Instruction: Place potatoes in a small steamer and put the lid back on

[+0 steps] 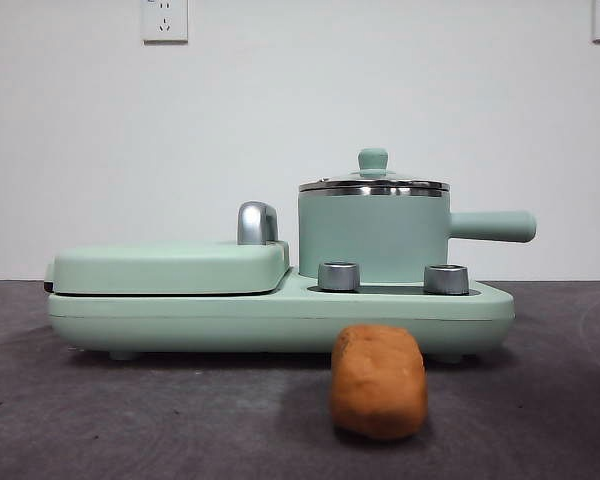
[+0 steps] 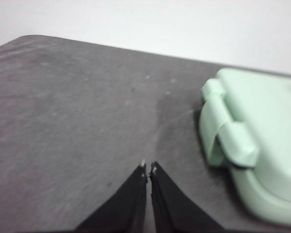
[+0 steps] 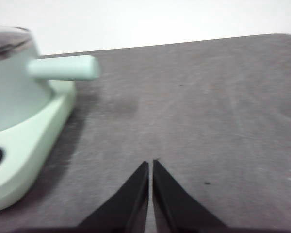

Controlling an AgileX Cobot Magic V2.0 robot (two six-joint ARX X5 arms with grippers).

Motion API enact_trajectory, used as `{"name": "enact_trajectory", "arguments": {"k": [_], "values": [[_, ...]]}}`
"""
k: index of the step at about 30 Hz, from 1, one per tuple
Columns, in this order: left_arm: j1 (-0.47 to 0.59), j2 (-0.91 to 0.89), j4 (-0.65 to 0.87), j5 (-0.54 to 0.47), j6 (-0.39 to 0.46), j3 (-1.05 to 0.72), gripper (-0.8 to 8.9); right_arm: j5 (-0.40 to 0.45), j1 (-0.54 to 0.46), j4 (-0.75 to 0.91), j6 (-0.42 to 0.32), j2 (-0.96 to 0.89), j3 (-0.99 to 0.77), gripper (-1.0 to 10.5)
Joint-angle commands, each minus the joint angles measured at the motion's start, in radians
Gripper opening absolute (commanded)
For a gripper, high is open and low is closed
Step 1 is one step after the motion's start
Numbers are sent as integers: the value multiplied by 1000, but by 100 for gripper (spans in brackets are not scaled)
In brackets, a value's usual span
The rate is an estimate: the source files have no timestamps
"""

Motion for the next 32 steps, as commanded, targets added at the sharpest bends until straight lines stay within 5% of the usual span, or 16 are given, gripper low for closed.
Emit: {"name": "enact_trajectory", "arguments": {"k": [1,12,23,32], "values": [[2,-1,50,53,-98,-18,15,-56,0,5,18,-2,-5,10],[-53,32,49,219,-177,47,15,-182,0,-22,148,0,84,10],[-166,268,23,276,-177,347,15,-232,0,-210,227,40,366,10],[-222,527,-183,431,-101,706,15,-445,0,-343,218,226,641,10]]}}
